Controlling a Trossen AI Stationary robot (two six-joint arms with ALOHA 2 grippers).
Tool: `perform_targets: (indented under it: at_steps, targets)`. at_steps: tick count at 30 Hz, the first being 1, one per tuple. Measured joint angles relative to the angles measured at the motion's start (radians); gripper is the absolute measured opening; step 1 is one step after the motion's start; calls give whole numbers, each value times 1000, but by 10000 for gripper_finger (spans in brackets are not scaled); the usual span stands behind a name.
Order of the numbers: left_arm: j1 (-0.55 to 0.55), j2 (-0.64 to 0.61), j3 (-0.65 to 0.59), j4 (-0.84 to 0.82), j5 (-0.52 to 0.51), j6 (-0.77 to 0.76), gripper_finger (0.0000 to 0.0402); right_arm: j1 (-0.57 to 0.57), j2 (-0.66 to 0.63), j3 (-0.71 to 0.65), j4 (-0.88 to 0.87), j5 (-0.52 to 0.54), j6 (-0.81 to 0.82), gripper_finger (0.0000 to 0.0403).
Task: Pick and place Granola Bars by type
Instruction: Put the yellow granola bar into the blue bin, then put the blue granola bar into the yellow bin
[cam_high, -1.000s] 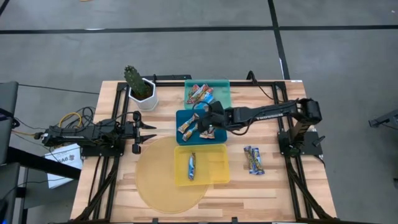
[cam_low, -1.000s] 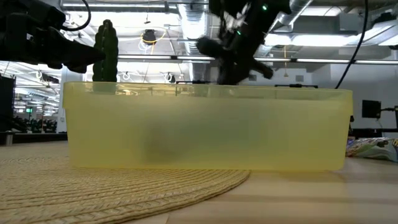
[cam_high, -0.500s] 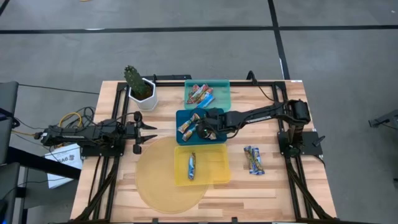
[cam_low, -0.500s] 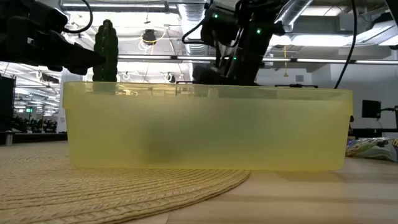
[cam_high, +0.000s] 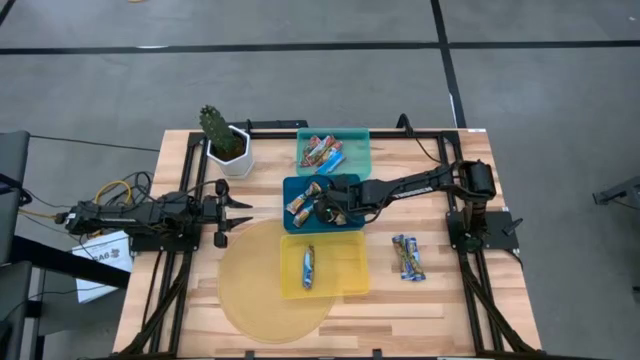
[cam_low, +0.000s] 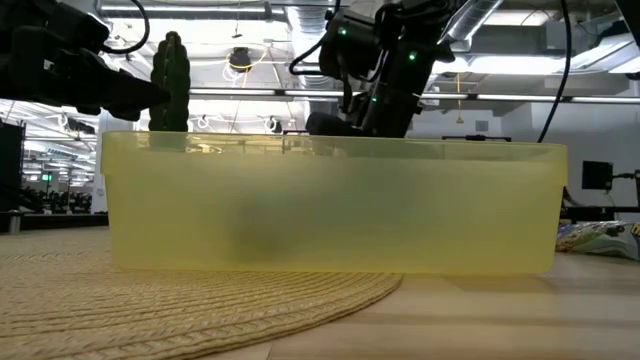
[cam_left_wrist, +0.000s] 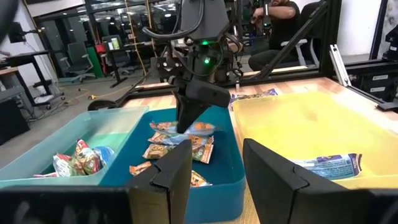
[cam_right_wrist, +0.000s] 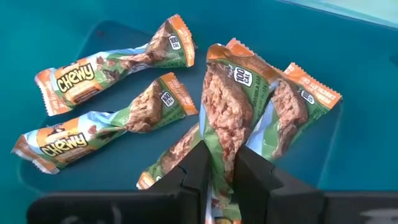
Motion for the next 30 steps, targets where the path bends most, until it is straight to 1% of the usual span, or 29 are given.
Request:
perform_targets:
  at_steps: [9, 14, 21, 25, 30]
  targets:
    - [0, 0, 0, 0, 0, 4, 137, 0, 0, 0, 1, 1, -18, 121]
    - [0, 0, 0, 0, 0, 0, 137, 2, -1, 0, 2, 2, -31, 144]
    - [0, 0, 0, 0, 0, 2, 137, 34, -59, 0, -11, 7, -79, 155]
    - [0, 0, 0, 0, 0, 2, 137, 64, -135, 0, -75, 40, -105, 153]
    - [0, 0, 0, 0, 1, 2, 137, 111, -250, 0, -209, 58, -104, 148]
